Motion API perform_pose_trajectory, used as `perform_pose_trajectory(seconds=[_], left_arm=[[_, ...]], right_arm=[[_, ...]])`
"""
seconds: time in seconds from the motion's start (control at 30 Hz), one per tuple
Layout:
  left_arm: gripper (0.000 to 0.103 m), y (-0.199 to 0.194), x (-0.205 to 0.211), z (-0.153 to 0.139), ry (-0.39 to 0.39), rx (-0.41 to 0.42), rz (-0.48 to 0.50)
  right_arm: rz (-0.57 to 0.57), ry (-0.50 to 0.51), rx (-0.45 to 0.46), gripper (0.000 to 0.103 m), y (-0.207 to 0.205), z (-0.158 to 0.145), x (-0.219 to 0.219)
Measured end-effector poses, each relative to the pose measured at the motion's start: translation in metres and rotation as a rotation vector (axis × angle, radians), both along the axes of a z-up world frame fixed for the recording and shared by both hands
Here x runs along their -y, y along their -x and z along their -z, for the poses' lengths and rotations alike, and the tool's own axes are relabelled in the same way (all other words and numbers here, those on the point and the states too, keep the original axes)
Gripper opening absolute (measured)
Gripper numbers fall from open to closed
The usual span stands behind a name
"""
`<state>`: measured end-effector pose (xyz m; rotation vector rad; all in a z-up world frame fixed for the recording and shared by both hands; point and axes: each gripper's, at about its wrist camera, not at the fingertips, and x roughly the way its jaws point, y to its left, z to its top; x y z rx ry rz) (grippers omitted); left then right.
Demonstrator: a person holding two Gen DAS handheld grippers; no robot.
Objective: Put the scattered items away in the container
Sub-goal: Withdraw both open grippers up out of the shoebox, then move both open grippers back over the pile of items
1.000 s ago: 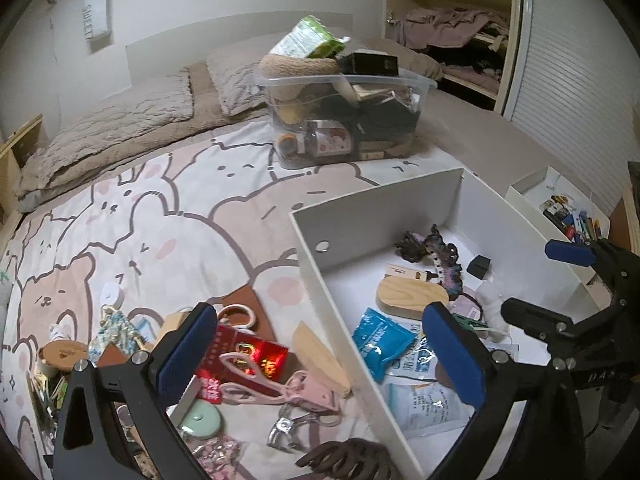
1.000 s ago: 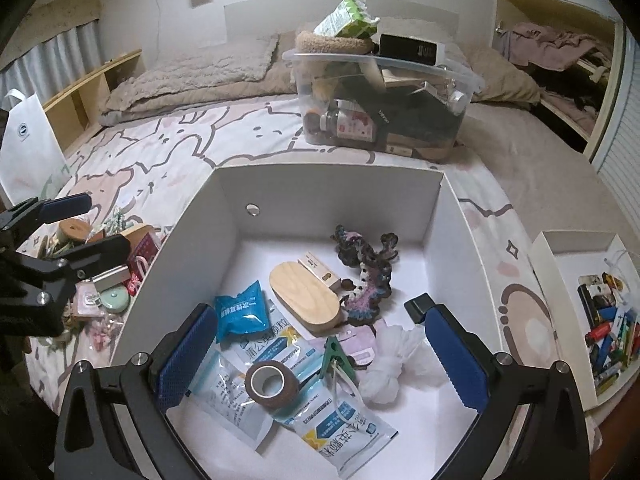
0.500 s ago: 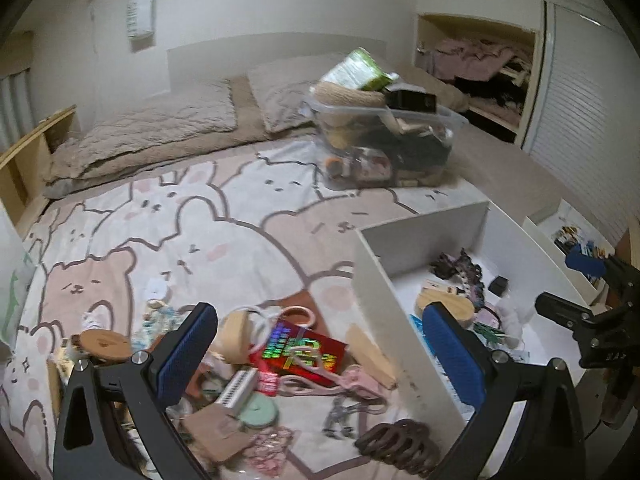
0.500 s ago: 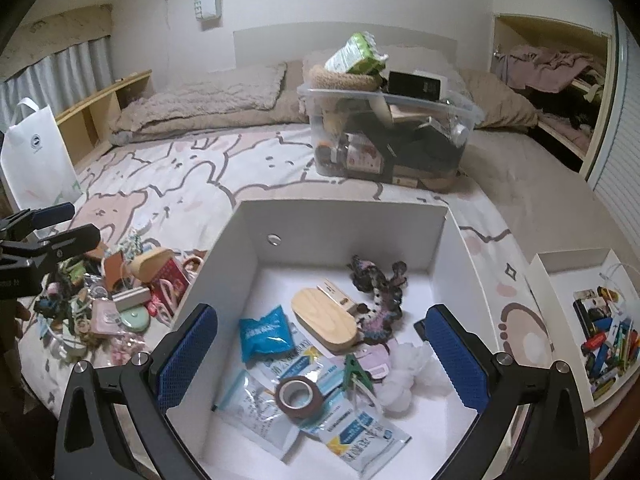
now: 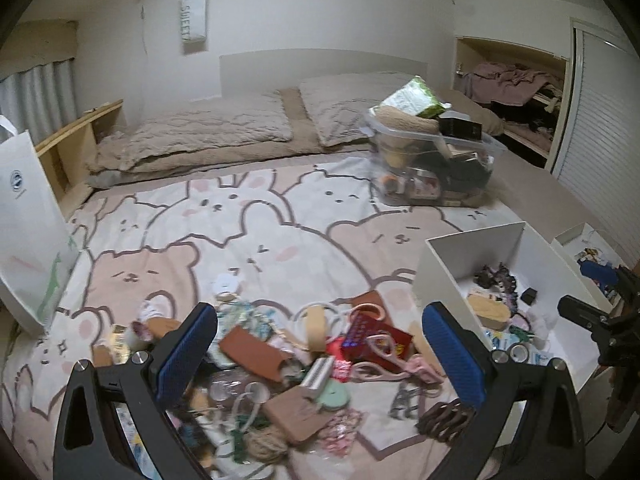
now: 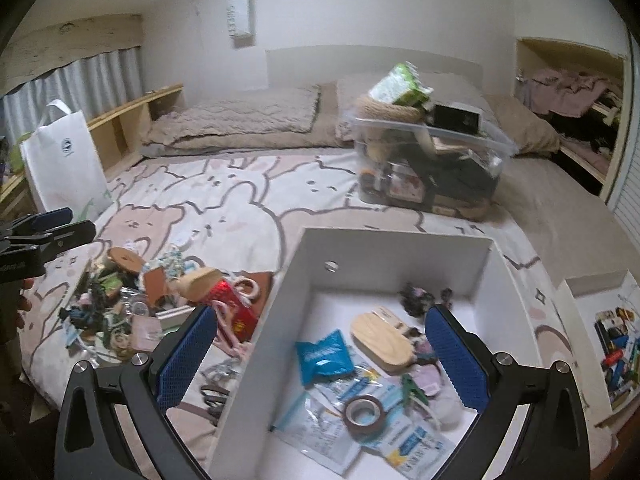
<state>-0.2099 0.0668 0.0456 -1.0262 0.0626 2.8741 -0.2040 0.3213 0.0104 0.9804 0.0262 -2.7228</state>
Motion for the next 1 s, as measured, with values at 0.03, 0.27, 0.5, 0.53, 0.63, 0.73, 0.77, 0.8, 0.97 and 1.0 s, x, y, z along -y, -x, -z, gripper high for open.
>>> perform_pose_trajectory(seconds=[0.03,0.27,0.5,0.53,0.63,0.73,0.77,0.8,0.97,1.0], left_arm=[[0.103,-0.002,0.003,-0.001,0.002,-0.003,-0.003],[0.103,-0.017,0.032,-0.003,0.006,-0.020,-0.030],[0.103,-0.034,0.062,0.002,-0.003,-0.017,-0.067],[0.103,-0.036,0.066,0.003,-0.004,-0.018,-0.070],[0.103,-0.044,0.077,0.004,0.008,-0.028,-0.084],[0.103,-0.053,0.086,0.006,0.014,-0.035,-0.088],[0.103,-0.056,0.090,0.006,0.018,-0.041,-0.091],[0.103,-0.058,0.092,0.006,0.019,-0.044,-0.092],[0.103,-0.068,0.107,0.010,0.001,-0.056,-0.099],[0.103,-0.071,0.110,0.011,-0.002,-0.060,-0.102]], right_arm=[[-0.008,0.004,-0.009,0.103,-0.001,-0.002,0.004],[-0.053,0.019,-0.049,0.103,-0.009,-0.012,0.033],[-0.105,0.038,-0.061,0.103,-0.014,-0.007,0.060],[-0.112,0.040,-0.060,0.103,-0.015,-0.006,0.064],[-0.132,0.045,-0.061,0.103,-0.018,-0.003,0.074],[-0.150,0.053,-0.065,0.103,-0.021,-0.003,0.083],[-0.156,0.054,-0.068,0.103,-0.023,-0.004,0.086],[-0.162,0.055,-0.073,0.103,-0.025,-0.004,0.090],[-0.195,0.063,-0.085,0.103,-0.032,-0.006,0.104],[-0.203,0.064,-0.087,0.103,-0.034,-0.006,0.107]])
